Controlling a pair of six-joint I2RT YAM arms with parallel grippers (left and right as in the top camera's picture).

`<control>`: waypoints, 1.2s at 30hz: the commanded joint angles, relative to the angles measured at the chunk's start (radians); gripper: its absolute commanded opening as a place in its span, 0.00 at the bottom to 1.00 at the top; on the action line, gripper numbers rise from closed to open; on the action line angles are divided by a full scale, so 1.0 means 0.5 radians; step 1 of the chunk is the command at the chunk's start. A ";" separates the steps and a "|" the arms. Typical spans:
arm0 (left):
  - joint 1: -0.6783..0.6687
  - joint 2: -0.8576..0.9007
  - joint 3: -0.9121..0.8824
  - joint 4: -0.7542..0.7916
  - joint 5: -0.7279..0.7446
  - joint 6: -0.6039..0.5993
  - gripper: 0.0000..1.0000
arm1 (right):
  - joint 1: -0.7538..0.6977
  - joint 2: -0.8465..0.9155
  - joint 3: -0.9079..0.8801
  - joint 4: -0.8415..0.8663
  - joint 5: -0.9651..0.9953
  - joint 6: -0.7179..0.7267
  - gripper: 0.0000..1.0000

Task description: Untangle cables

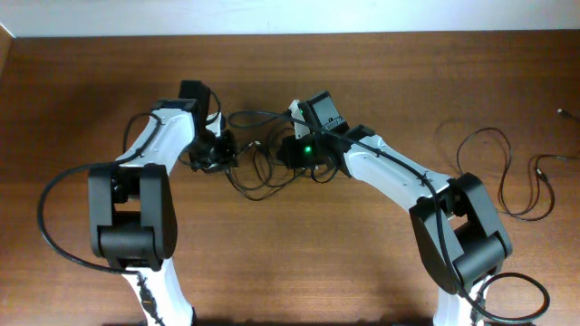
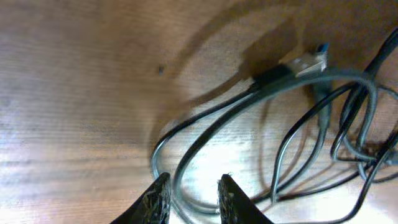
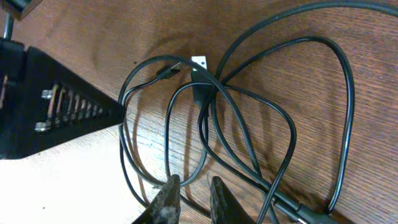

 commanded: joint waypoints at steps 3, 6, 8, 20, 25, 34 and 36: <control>0.056 0.008 0.243 -0.213 0.108 0.098 0.58 | 0.011 0.037 0.005 0.061 0.004 0.046 0.19; 0.089 0.008 0.349 -0.237 0.089 0.097 1.00 | 0.021 0.117 0.005 0.105 -0.005 0.122 0.19; 0.108 0.008 0.348 -0.232 -0.027 0.097 0.99 | 0.057 0.196 0.005 0.143 -0.006 0.121 0.24; 0.107 0.008 0.348 -0.231 -0.057 0.097 0.99 | 0.130 0.330 0.005 0.400 0.131 0.114 0.29; 0.107 0.008 0.348 -0.231 -0.057 0.098 0.99 | 0.131 0.330 0.005 0.464 0.259 0.116 0.35; 0.107 0.008 0.348 -0.231 -0.057 0.097 0.99 | 0.142 0.459 0.005 0.220 0.269 0.114 0.22; 0.107 0.008 0.348 -0.231 -0.057 0.097 0.99 | 0.142 0.459 0.005 0.020 0.269 0.114 0.17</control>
